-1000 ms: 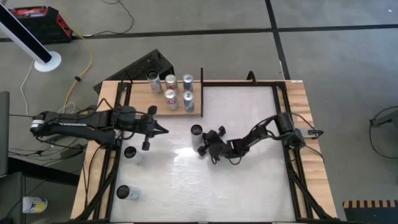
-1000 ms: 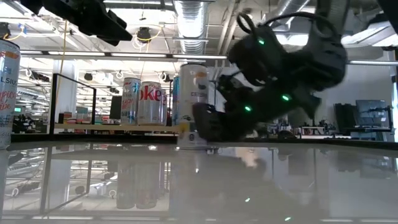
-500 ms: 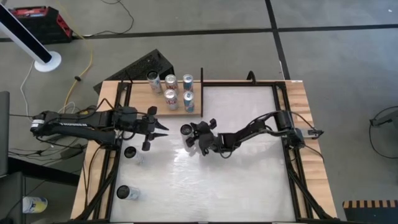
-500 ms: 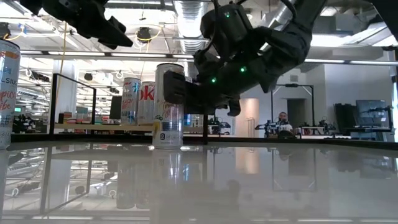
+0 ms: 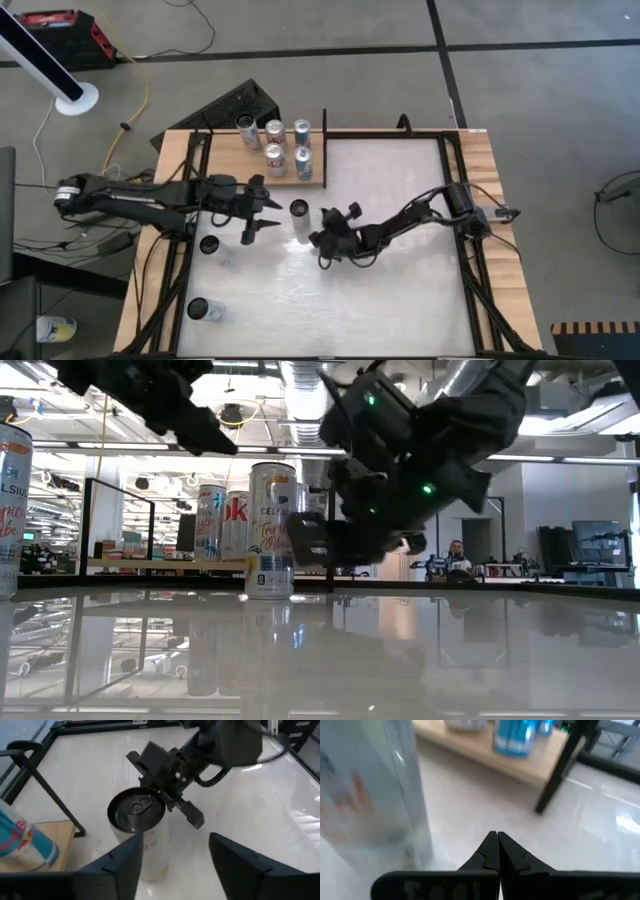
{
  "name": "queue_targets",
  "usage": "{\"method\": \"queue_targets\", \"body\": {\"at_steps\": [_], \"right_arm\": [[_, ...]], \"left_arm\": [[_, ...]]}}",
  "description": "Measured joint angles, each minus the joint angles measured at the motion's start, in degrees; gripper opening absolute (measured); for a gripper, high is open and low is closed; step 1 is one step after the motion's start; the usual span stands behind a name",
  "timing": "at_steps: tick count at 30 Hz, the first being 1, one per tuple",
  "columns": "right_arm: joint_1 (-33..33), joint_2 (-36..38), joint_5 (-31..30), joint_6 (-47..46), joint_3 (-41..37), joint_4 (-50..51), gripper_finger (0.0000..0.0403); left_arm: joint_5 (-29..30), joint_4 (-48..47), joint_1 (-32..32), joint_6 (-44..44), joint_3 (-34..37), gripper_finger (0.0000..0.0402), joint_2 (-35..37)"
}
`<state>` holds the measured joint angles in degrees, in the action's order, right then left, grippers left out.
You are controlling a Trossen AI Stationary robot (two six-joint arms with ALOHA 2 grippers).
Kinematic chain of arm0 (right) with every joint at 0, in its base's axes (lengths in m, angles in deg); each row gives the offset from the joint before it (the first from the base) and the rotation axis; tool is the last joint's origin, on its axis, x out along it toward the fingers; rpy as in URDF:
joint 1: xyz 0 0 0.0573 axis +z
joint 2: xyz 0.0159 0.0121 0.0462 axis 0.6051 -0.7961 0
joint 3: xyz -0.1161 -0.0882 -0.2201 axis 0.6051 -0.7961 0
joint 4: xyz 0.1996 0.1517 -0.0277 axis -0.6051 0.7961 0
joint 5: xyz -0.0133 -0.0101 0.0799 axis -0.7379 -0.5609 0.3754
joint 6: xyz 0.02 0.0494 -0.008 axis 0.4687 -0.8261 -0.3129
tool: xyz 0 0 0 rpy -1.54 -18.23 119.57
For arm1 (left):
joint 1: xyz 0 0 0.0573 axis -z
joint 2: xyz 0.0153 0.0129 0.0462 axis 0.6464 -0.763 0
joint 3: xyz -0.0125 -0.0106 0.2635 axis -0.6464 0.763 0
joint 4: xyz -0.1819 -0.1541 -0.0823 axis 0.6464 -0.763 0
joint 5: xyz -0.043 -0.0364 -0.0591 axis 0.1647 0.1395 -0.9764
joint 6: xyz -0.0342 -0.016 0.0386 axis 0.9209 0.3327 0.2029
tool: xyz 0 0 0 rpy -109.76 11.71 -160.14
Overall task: Place canned beverage on shelf
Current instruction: Put the top right white soda can on the shelf
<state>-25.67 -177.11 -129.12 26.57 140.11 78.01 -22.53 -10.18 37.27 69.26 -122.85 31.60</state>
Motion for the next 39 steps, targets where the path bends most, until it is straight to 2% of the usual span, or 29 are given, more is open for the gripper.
{"method": "queue_targets", "body": {"at_steps": [7,10,14,16,21,28,35,39], "right_arm": [[3.0,0.0,0.2,-19.2,0.0,23.1,0.0027],[4.2,0.0,-0.2,-28.3,0.0,32.6,0.0024],[5.2,0.1,-0.6,-34.7,-0.3,39.5,0.0015],[5.4,0.1,-0.7,-35.1,-0.7,39.9,0.0017],[5.2,0.1,-0.8,-35.1,-1.0,39.8,0.0028],[5.5,0.1,-1.0,-35.1,-1.0,39.7,0.0017],[5.8,0.1,-1.0,-35.3,-1.1,39.6,0.0027],[5.8,0.1,-1.0,-35.5,-1.1,39.6,0.0018]], "left_arm": [[0.7,9.9,0.0,0.7,-0.1,0.0294,-4.5],[3.8,12.8,0.0,2.3,-0.1,0.0330,-6.9],[9.8,16.5,0.0,2.9,-0.4,0.0369,-11.1],[10.6,16.3,0.0,3.1,-1.2,0.0381,-13.2],[10.2,16.4,0.0,6.7,-4.5,0.0388,-18.5],[12.2,14.1,0.0,9.6,-6.1,0.0389,-24.1],[12.3,12.1,0.0,12.4,-6.1,0.0389,-23.7],[12.3,10.5,0.5,13.1,-6.1,0.0369,-22.3]]}}
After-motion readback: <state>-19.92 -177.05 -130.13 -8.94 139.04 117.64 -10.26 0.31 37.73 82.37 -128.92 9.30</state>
